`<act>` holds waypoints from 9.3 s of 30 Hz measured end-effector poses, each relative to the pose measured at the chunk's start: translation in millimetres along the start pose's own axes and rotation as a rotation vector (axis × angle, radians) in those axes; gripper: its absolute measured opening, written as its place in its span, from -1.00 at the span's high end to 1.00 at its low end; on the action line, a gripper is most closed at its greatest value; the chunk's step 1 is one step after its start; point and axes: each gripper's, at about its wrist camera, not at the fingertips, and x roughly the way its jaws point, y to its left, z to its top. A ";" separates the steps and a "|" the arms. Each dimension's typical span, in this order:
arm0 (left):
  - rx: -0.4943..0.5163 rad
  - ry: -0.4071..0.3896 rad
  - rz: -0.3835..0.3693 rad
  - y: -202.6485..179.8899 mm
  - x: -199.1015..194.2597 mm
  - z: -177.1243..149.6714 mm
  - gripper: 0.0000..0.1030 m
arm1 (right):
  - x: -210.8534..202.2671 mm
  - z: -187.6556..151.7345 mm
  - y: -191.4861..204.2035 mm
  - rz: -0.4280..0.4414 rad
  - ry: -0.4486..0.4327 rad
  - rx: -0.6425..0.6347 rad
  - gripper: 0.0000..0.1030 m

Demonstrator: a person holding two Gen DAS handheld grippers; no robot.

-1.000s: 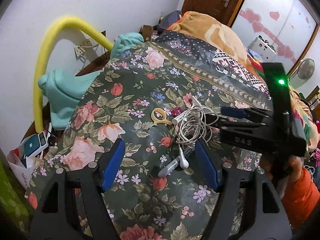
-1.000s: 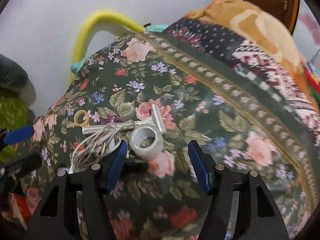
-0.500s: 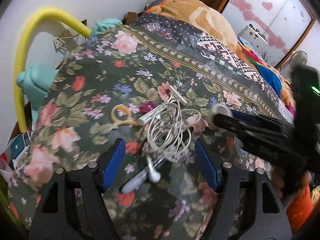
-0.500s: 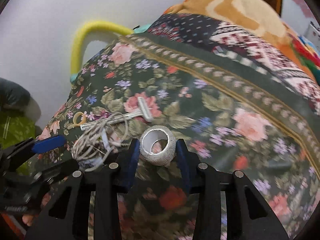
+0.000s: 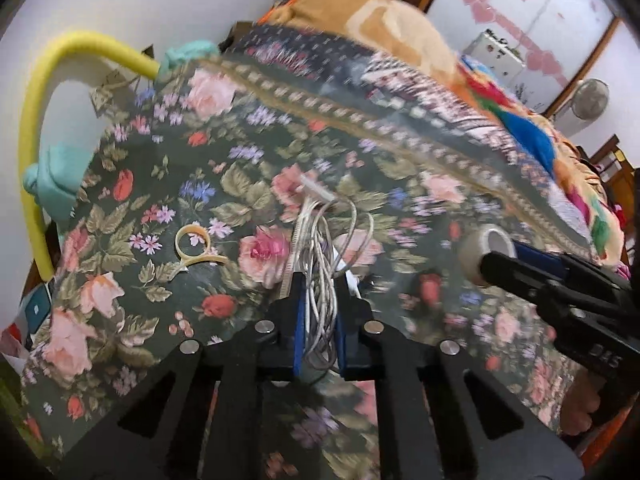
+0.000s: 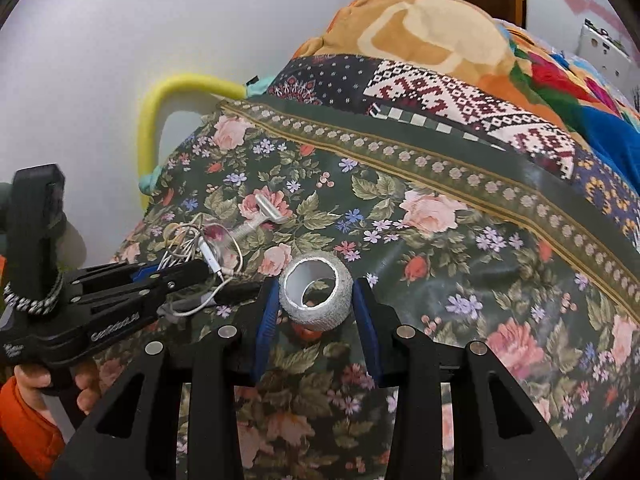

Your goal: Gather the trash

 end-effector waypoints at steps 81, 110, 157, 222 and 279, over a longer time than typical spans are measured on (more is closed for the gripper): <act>0.055 -0.096 0.032 -20.4 -81.0 -36.9 0.61 | -60.8 -67.2 5.7 -0.059 0.015 0.033 0.33; -0.066 -0.242 0.145 39.3 -203.7 -100.7 0.60 | -106.6 -68.0 105.6 0.022 -0.064 -0.123 0.33; -0.623 0.112 0.235 304.3 -179.0 -409.1 0.60 | 61.5 -233.0 435.4 0.165 0.399 -0.509 0.33; -0.172 -0.013 0.208 116.1 -165.0 -159.4 0.15 | -65.4 -89.9 173.9 0.000 0.042 -0.124 0.28; 0.104 0.169 0.002 -10.4 39.4 -17.2 0.82 | -20.5 -61.4 -14.3 -0.026 0.025 0.227 0.66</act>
